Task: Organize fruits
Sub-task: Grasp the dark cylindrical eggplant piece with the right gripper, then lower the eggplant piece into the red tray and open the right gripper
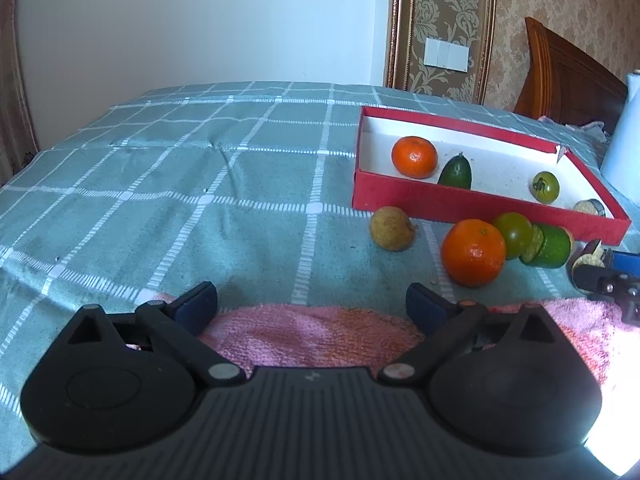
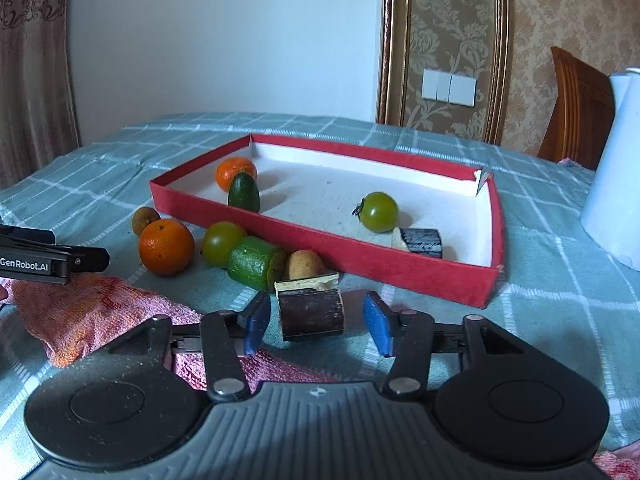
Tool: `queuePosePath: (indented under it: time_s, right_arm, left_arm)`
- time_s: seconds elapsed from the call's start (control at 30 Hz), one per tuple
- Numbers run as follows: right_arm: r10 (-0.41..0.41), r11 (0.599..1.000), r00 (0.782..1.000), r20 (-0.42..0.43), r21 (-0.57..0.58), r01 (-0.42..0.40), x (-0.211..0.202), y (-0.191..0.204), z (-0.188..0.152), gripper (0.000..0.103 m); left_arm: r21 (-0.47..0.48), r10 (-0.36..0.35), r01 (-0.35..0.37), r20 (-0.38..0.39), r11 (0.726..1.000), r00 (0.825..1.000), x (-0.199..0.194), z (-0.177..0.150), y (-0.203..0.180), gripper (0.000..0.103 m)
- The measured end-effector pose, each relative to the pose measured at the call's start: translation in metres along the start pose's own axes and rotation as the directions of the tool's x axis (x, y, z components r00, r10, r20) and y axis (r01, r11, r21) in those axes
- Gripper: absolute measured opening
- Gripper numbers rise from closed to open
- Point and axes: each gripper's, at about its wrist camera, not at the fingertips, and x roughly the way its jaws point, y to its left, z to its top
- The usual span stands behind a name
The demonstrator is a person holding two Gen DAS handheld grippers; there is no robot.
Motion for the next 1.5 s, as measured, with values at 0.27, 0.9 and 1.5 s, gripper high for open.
queuePosePath:
  time_s: [0.27, 0.9, 1.5]
  right_arm:
    - [0.02, 0.998, 1.0, -0.01, 0.062, -0.019, 0.002, -0.004, 0.0, 0.034]
    - [-0.023, 0.994, 0.995, 0.098, 0.11, 0.012, 0.003, -0.016, 0.038, 0.034]
    - [-0.013, 0.997, 1.0, -0.003, 0.071, 0.013, 0.086, -0.005, 0.071, 0.034]
  left_arm:
    - [0.012, -0.009, 0.009, -0.018, 1.0, 1.0, 0.005, 0.0, -0.002, 0.103]
    - [0.015, -0.009, 0.009, -0.019, 1.0, 1.0, 0.005, -0.001, -0.003, 0.103]
    - [0.017, -0.007, 0.008, -0.02, 1.0, 1.0, 0.005, -0.001, -0.003, 0.103]
